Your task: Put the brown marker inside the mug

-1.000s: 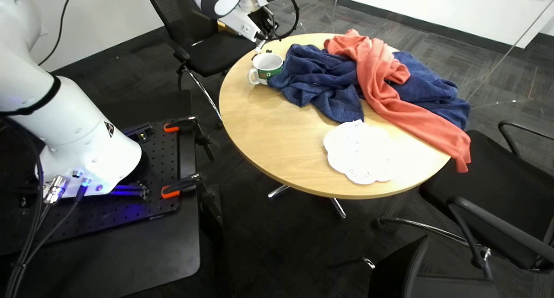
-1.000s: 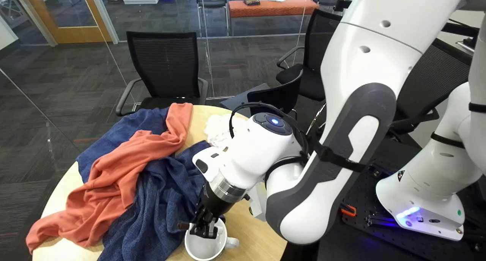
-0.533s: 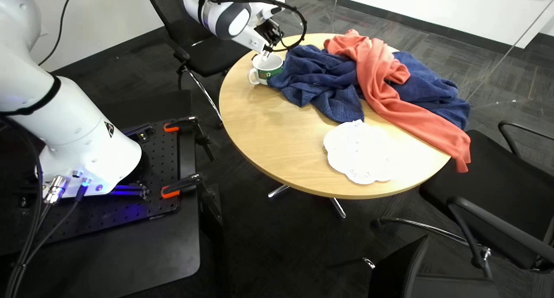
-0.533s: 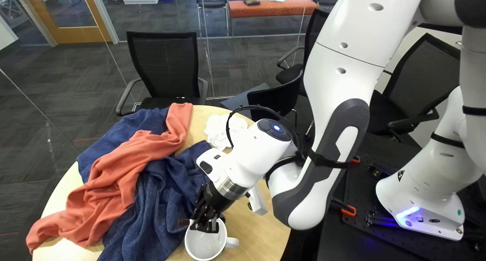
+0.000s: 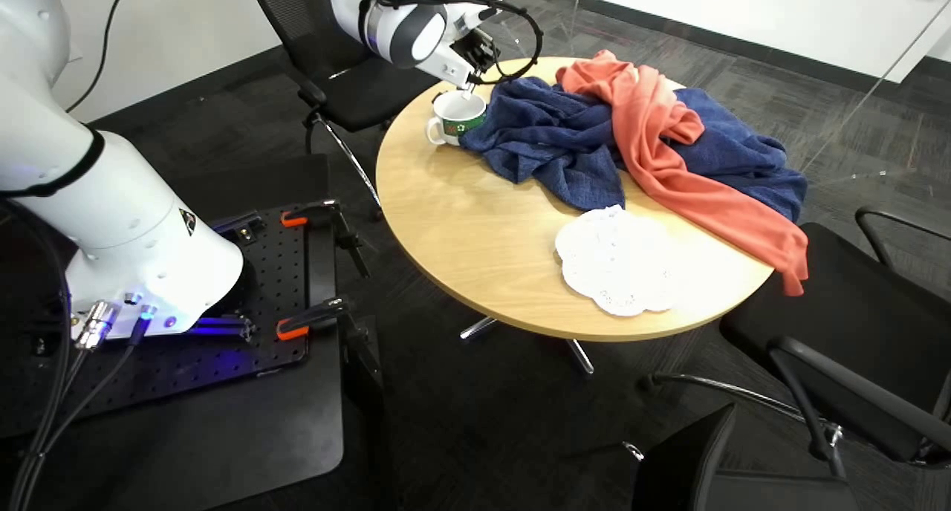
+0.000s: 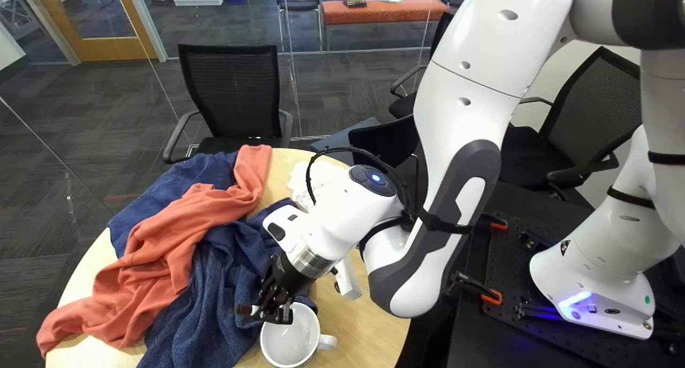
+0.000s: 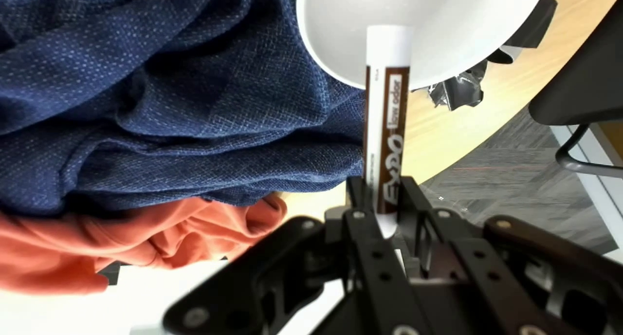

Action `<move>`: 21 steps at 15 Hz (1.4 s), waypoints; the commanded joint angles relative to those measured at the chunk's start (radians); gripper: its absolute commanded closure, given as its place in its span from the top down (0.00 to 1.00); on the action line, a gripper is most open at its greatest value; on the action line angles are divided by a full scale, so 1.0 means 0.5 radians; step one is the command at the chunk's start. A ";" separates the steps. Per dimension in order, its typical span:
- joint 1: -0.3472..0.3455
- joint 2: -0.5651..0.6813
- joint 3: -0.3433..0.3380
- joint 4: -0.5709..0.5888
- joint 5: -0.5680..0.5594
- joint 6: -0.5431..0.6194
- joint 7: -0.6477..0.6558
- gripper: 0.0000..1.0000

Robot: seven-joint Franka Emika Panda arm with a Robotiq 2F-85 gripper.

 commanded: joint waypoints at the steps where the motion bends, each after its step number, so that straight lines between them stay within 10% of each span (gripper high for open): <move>1: 0.029 0.051 -0.033 0.042 -0.061 0.000 0.076 0.05; 8: 0.029 0.128 -0.045 0.034 -0.056 0.000 0.071 0.05; 9: 0.033 0.131 -0.049 0.034 -0.050 0.000 0.073 0.45; 17: -0.010 0.038 0.005 0.036 -0.048 0.000 0.113 0.99; 21: -0.059 -0.102 0.089 0.005 -0.078 0.001 0.159 1.00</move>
